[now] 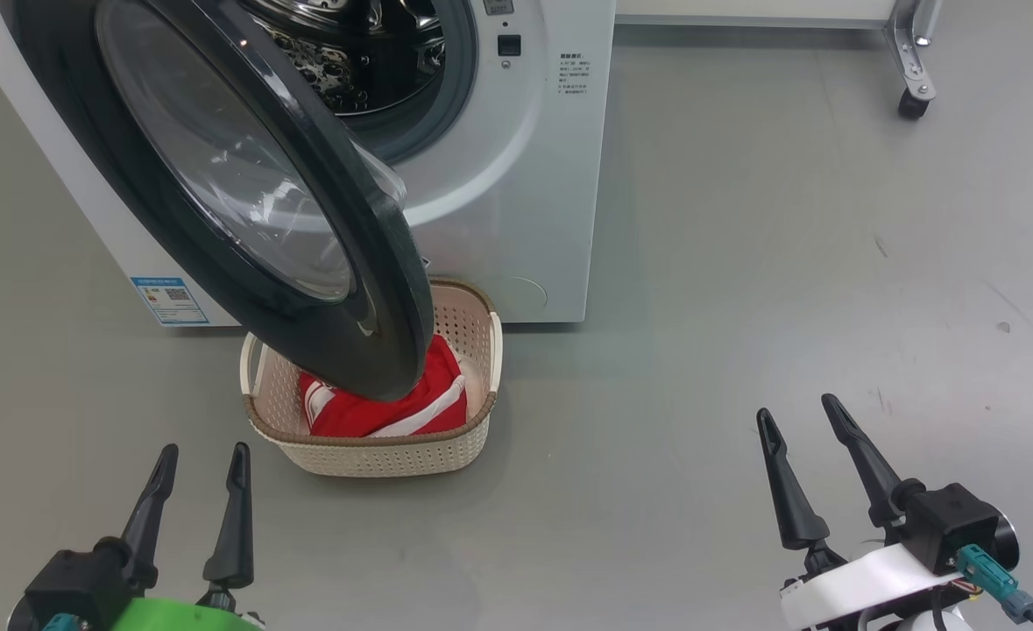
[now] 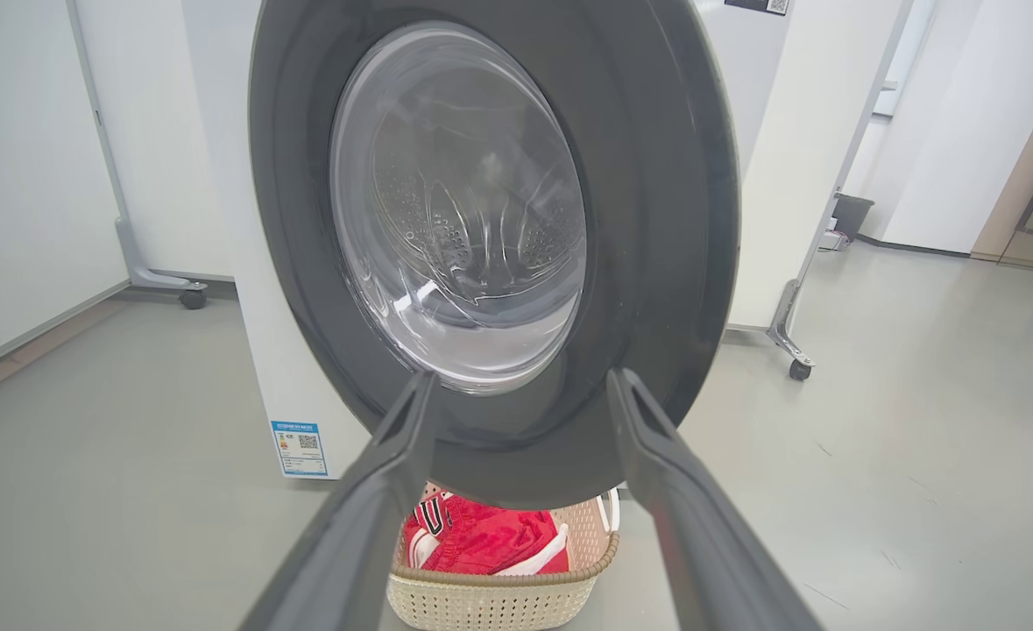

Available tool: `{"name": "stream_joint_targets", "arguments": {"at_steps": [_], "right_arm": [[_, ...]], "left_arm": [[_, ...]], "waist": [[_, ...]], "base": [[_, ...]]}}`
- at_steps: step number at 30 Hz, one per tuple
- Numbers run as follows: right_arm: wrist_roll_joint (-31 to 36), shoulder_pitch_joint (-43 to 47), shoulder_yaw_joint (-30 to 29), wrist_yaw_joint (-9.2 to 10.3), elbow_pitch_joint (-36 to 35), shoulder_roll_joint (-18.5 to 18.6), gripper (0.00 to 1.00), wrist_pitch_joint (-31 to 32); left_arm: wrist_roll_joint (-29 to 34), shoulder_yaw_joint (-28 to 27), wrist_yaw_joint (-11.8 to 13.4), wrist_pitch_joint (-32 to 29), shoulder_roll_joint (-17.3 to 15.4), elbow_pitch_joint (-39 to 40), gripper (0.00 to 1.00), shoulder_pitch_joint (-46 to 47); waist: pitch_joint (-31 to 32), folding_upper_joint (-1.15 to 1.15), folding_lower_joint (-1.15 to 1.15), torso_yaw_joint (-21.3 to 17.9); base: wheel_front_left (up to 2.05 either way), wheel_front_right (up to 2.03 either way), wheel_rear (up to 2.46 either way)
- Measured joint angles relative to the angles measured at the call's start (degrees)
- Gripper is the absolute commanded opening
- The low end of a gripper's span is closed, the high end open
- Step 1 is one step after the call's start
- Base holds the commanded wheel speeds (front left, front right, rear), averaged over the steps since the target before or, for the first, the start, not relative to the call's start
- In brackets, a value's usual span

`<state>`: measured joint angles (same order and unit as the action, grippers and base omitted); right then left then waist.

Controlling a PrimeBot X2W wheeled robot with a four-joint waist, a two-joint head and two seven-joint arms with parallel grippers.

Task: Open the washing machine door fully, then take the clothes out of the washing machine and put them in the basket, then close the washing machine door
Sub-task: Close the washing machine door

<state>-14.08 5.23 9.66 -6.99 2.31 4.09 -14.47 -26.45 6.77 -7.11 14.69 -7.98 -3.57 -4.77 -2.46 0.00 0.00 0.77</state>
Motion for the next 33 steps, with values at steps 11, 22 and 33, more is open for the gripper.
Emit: {"name": "stream_joint_targets", "arguments": {"at_steps": [11,22,33], "right_arm": [[0.2,-0.1,1.0,0.00,-0.8,0.4,0.00,0.0],[1.2,-4.1,5.7,0.00,-3.3,2.7,0.00,0.0],[3.6,-16.1,21.0,-0.01,-2.8,6.6,0.00,0.0]], "left_arm": [[0.1,0.1,0.0,0.0,0.4,0.2,1.00,0.0],[0.3,2.8,0.0,0.0,0.9,0.7,1.00,0.2],[0.3,6.0,0.0,0.0,1.3,0.7,1.00,3.3]], "waist": [[-0.4,0.00,0.00,0.2],[-2.4,0.00,0.00,2.2],[-6.0,0.00,0.00,7.3]], "base": [[0.00,0.00,0.00],[0.00,0.00,0.00],[0.00,0.00,0.00]]}}
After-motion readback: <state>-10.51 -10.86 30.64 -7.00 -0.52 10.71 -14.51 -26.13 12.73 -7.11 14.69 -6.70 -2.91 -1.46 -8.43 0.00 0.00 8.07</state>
